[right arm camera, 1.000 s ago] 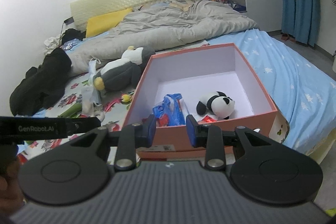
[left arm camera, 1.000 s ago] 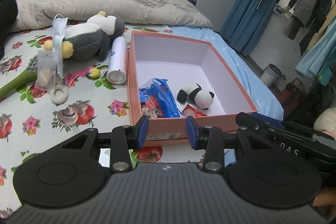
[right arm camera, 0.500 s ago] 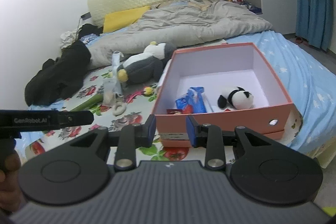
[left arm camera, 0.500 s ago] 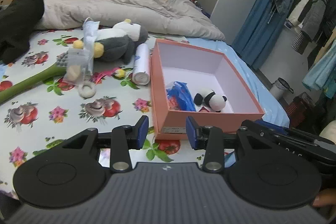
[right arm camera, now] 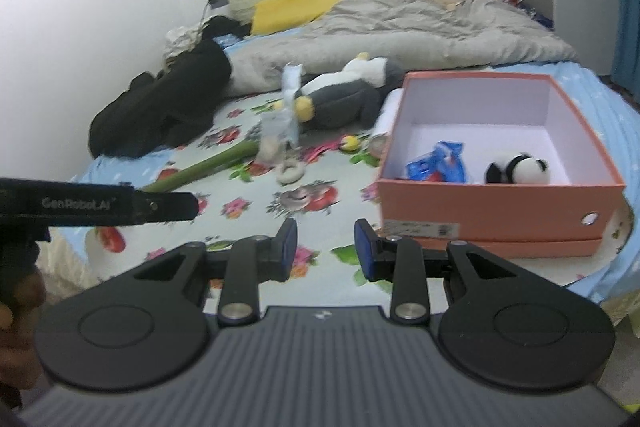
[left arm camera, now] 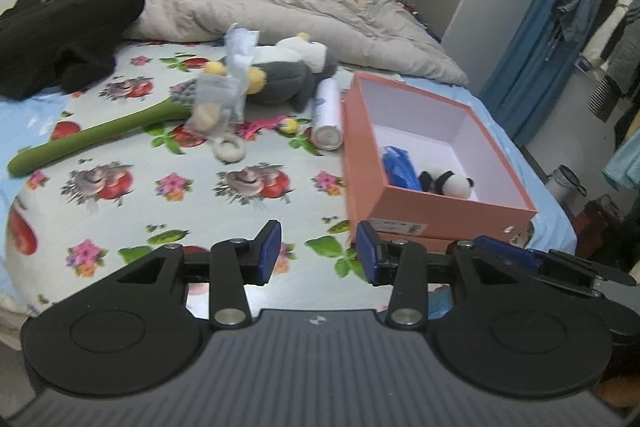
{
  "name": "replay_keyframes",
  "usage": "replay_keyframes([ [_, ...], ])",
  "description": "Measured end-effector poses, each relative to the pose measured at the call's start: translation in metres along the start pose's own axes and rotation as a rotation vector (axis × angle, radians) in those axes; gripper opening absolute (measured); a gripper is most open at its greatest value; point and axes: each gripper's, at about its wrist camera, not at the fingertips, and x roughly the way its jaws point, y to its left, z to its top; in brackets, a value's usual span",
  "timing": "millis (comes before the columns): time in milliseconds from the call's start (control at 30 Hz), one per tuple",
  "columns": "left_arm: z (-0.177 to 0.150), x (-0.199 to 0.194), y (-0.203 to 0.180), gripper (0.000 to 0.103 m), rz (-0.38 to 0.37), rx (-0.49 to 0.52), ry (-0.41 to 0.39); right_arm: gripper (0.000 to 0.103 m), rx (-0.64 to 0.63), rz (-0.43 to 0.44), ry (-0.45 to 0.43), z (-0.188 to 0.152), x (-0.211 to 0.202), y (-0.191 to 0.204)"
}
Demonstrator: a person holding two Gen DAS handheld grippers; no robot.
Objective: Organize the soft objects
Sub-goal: 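Withdraw both open tools from the box toward the items on the bed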
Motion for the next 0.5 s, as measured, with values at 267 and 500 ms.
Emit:
replay_keyframes([
  [267, -0.005, 0.002, 0.028, 0.048, 0.032, -0.069, 0.017, 0.035, -0.065, 0.015, 0.018, -0.005, 0.015, 0.021],
  [500, 0.008, 0.025, 0.038, 0.048, 0.04, -0.059, 0.042, 0.035, -0.045, 0.015, 0.051, 0.0, 0.035, 0.02],
])
